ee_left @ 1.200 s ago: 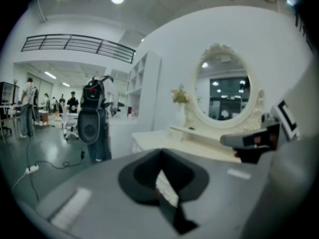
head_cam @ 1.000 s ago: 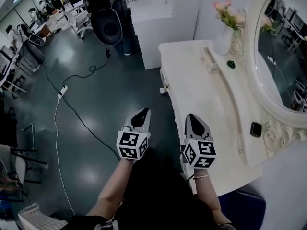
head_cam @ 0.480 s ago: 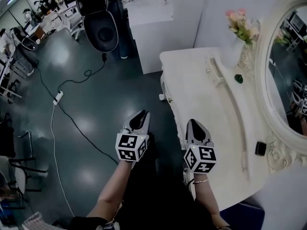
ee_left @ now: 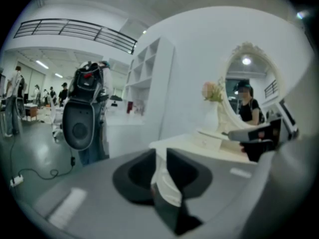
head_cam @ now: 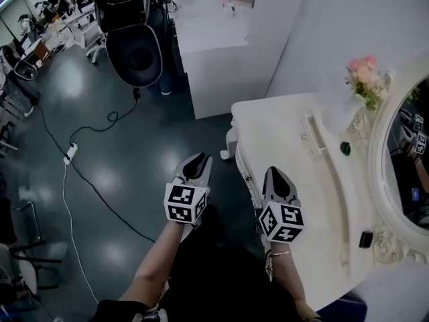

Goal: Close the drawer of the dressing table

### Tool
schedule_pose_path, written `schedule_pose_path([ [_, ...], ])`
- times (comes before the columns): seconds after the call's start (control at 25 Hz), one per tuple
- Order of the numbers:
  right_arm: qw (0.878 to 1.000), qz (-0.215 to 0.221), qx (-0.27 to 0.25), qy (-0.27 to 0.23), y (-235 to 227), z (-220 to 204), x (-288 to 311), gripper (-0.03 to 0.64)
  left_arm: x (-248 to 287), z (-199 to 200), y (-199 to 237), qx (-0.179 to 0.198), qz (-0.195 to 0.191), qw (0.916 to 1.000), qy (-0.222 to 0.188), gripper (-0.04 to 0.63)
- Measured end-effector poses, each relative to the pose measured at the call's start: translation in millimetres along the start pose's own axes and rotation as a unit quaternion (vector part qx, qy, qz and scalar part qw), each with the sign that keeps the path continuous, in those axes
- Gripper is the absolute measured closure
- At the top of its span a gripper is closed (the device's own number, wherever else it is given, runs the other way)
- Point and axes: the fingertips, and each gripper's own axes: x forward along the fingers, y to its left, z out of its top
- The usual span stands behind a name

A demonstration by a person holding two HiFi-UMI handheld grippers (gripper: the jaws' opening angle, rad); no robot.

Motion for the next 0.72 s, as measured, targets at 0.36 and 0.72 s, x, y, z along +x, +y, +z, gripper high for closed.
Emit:
schedule_pose_path([
  [0.36, 0.998, -0.062, 0.023, -0.001, -3, 13, 32, 0.614, 52, 19, 16, 0.024, -0.079, 0.9965, 0.016, 0.506],
  [0.72, 0.986, -0.155, 0.060, -0.004, -61, 8, 19, 0.614, 115, 21, -44, 0.058, -0.176, 0.9818, 0.040, 0.480],
])
